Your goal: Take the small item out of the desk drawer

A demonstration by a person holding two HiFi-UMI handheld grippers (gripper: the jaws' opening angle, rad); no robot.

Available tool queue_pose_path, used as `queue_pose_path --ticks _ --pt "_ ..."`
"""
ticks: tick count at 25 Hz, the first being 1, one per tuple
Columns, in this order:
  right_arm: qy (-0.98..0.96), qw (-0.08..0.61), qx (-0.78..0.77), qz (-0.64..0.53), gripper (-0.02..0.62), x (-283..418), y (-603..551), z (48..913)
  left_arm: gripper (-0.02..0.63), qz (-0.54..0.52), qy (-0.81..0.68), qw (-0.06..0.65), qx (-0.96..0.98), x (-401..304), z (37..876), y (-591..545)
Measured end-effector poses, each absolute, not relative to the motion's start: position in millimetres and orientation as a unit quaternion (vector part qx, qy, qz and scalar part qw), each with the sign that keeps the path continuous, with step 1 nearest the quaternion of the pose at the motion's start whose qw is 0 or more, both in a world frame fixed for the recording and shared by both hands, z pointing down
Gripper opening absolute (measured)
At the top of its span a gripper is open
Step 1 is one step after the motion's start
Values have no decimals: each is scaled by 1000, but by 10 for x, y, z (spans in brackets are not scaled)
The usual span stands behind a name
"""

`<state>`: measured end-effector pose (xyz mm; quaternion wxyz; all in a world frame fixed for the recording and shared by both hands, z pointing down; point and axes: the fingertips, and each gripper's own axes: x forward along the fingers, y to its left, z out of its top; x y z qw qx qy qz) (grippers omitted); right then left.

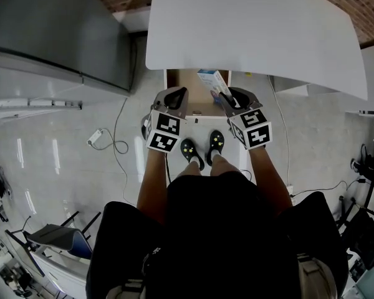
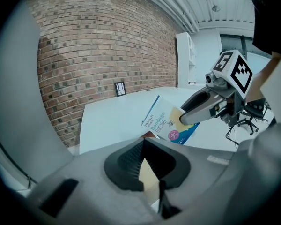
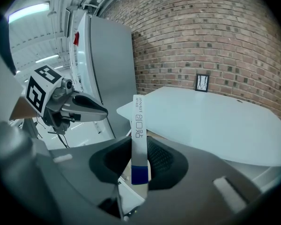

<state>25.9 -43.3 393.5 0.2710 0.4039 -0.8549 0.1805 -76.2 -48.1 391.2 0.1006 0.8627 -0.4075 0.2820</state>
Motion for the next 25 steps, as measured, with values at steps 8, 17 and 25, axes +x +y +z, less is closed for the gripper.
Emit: queue_pose_path --ticks 8,17,25 --pt "-858 253 409 178 106 351 -436 3743 -2 271 -404 89 869 -663 3736 -501" --pt "-865 231 412 169 106 431 -436 3500 -2 256 -404 70 875 -585 3499 -515" --pt "-866 216 419 166 106 491 -439 3354 -2 242 -411 56 877 -582 3295 -582"
